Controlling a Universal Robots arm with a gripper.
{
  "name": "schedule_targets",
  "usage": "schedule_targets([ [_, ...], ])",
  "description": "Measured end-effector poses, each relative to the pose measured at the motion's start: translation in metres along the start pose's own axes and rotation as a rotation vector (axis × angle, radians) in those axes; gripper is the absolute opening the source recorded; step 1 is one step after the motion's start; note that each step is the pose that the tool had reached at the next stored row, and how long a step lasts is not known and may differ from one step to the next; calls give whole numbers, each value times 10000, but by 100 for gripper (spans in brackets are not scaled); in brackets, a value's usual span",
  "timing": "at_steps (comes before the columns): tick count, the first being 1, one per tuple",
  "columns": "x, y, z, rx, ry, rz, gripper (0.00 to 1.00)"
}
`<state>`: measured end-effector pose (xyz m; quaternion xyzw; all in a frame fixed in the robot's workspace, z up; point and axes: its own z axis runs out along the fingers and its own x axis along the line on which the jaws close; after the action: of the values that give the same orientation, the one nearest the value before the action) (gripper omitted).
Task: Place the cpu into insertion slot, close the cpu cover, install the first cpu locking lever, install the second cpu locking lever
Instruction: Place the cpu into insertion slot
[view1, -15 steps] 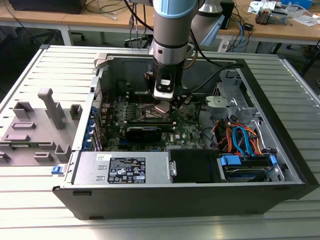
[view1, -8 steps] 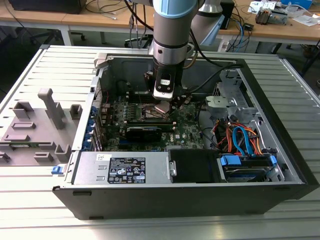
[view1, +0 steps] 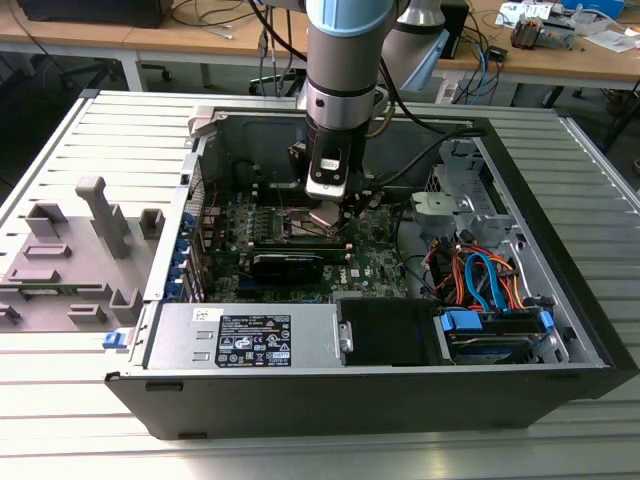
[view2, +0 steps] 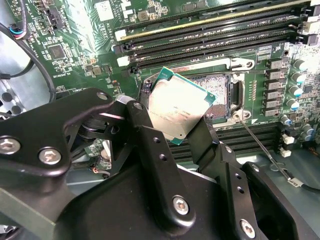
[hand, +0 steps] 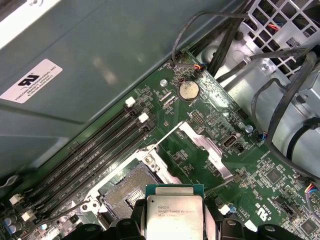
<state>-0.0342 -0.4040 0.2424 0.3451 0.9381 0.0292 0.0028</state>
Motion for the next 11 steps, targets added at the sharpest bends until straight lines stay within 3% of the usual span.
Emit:
schedule_targets([
  [11, 0, 0, 0, -2, -7, 139, 55],
])
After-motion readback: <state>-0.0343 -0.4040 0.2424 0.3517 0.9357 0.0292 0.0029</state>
